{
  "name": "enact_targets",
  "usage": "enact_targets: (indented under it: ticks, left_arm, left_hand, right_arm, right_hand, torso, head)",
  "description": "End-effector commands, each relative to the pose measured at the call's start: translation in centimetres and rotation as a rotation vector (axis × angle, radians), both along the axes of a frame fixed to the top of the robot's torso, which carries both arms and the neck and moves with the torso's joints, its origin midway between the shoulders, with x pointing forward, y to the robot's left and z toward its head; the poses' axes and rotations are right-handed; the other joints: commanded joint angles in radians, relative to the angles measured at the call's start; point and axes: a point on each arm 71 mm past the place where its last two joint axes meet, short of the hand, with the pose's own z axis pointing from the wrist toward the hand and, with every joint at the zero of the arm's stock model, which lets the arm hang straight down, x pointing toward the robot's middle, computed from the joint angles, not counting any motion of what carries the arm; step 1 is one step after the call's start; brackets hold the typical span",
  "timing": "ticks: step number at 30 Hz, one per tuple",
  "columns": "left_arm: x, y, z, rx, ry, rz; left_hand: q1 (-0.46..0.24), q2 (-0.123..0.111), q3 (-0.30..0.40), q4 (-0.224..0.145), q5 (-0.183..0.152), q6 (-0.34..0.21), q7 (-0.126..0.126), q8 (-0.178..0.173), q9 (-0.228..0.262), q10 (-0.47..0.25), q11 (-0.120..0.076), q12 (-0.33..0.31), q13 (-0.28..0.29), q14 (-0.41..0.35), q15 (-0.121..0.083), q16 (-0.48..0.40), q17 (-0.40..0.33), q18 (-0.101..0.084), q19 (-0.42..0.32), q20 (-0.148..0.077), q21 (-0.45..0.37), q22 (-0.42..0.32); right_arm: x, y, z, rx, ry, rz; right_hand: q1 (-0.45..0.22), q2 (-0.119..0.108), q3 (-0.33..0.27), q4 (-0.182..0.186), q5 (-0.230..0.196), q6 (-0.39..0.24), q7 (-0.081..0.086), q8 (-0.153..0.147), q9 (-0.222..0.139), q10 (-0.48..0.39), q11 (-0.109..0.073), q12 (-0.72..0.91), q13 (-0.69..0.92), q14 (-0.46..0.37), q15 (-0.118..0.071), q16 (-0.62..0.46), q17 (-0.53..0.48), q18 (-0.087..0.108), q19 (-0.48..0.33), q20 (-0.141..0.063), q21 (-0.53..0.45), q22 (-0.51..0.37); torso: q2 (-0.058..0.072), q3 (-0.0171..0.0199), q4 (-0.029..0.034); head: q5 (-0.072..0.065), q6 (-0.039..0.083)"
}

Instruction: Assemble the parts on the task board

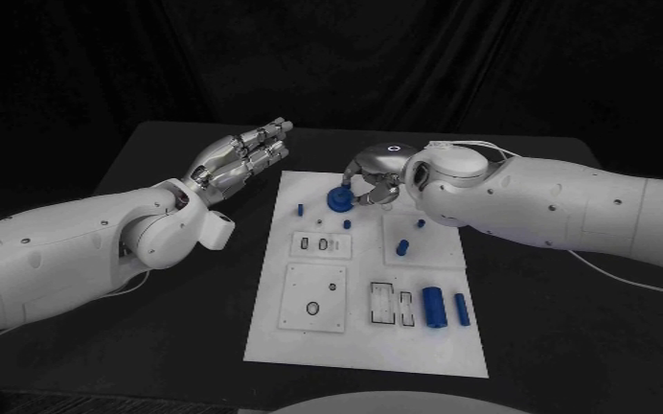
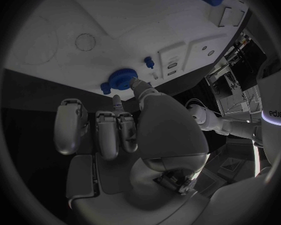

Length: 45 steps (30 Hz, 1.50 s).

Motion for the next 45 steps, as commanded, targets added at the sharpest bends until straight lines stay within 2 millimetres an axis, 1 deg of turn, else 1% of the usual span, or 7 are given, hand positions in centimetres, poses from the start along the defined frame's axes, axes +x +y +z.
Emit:
enact_targets:
  ticks: [1,14,18,22,25,34,45]
  left_arm:
    - [-0.1,0.1,0.1,-0.008,-0.006,-0.004]
    - [-0.2,0.2,0.1,-0.005,-0.007,0.003]
    - [-0.1,0.0,0.1,-0.006,-0.007,-0.001]
    - [-0.1,0.1,0.1,-0.006,-0.006,-0.001]
    - [-0.1,0.1,0.1,-0.005,-0.005,0.000]
    - [-0.2,0.0,0.0,-0.007,-0.001,-0.005]
    - [-0.2,0.1,-0.1,-0.007,0.001,-0.006]
  left_hand:
    - [-0.004,-0.006,0.004,0.001,0.006,0.002,0.007,0.006,0.002,0.002,0.006,-0.003,-0.001,0.000,0.005,-0.004,-0.001,0.018,-0.001,0.007,0.004,0.001]
    - [-0.007,-0.010,0.010,-0.005,0.006,0.007,0.006,0.008,0.002,0.002,0.005,-0.003,-0.001,0.000,0.006,-0.004,-0.001,0.019,0.001,0.008,0.004,0.002]
    - [-0.007,-0.011,0.012,-0.007,0.006,0.006,0.006,0.008,0.002,0.002,0.004,-0.003,-0.001,0.000,0.007,-0.004,-0.001,0.019,0.001,0.009,0.005,0.002]
    - [-0.008,-0.011,0.012,-0.007,0.007,0.006,0.005,0.008,0.002,0.002,0.004,-0.003,-0.001,0.000,0.007,-0.004,-0.001,0.019,0.001,0.009,0.005,0.002]
    - [-0.008,-0.011,0.012,-0.007,0.007,0.006,0.005,0.008,0.002,0.002,0.004,-0.003,-0.001,0.000,0.007,-0.004,-0.001,0.019,0.001,0.009,0.005,0.002]
    - [-0.008,-0.011,0.012,-0.007,0.007,0.006,0.005,0.008,0.002,0.002,0.004,-0.003,-0.001,0.000,0.007,-0.004,-0.001,0.019,0.001,0.009,0.005,0.002]
    - [-0.008,-0.011,0.014,-0.008,0.007,0.006,0.005,0.008,0.002,0.002,0.004,-0.003,-0.001,0.000,0.007,-0.004,-0.001,0.019,0.001,0.009,0.004,0.002]
  right_arm:
    - [-0.3,-1.0,2.6,0.078,-0.100,-0.009]
    - [-2.7,-9.5,6.4,0.079,-0.137,-0.146]
    - [-3.3,-12.3,5.6,0.082,-0.138,-0.210]
    - [-3.9,-14.2,4.6,0.091,-0.139,-0.254]
    - [-4.2,-15.3,3.6,0.086,-0.128,-0.281]
    - [-4.6,-16.9,1.5,0.064,-0.091,-0.318]
    - [-4.4,-17.3,0.0,0.028,-0.070,-0.324]
  right_hand:
    - [-0.015,0.000,-0.021,0.017,-0.043,0.020,-0.002,0.008,-0.004,0.106,-0.005,0.003,0.263,0.106,-0.006,0.003,0.263,0.015,0.010,-0.002,0.011,0.192]
    - [0.027,-0.015,-0.061,0.028,0.004,0.134,-0.072,0.035,-0.009,0.106,-0.063,0.003,0.263,0.106,-0.064,0.003,0.263,0.018,0.013,-0.056,-0.006,0.188]
    - [0.025,-0.019,-0.083,0.058,-0.008,0.144,-0.075,0.019,-0.023,0.106,-0.074,0.003,0.263,0.067,-0.065,-0.148,0.130,0.026,-0.001,-0.058,-0.065,0.168]
    - [0.008,-0.008,-0.101,0.087,0.001,0.189,-0.073,0.013,-0.033,0.098,-0.058,-0.017,0.244,0.059,-0.041,-0.286,-0.012,0.024,0.008,-0.039,-0.080,0.166]
    - [-0.001,-0.002,-0.110,0.100,0.007,0.194,-0.070,-0.012,-0.048,0.055,-0.055,-0.202,0.078,0.054,-0.037,-0.359,-0.102,0.022,0.019,-0.035,-0.075,0.173]
    - [0.016,0.002,-0.105,0.081,0.079,0.145,-0.065,-0.051,-0.074,0.072,-0.059,-0.241,0.048,0.064,-0.041,-0.324,-0.101,0.012,0.046,-0.037,-0.022,0.195]
    - [0.014,-0.002,-0.113,0.068,0.044,0.060,-0.053,-0.049,-0.099,0.083,-0.051,-0.223,0.057,0.075,-0.051,-0.238,-0.034,-0.007,0.081,-0.045,0.082,0.222]
  torso:
    - [-0.001,-0.0014,-0.0007]
    - [-0.001,-0.0024,-0.0055]
    - [-0.002,-0.0035,-0.0064]
    - [-0.001,-0.0027,-0.0042]
    - [-0.001,-0.0030,-0.0081]
    - [-0.001,-0.0036,-0.0063]
    - [-0.002,-0.0041,-0.0057]
  head:
    - [0.006,0.001]
    - [-0.008,0.008]
    - [-0.010,0.005]
    - [-0.012,0.005]
    - [-0.010,0.003]
    - [-0.013,-0.002]
    - [-0.018,-0.012]
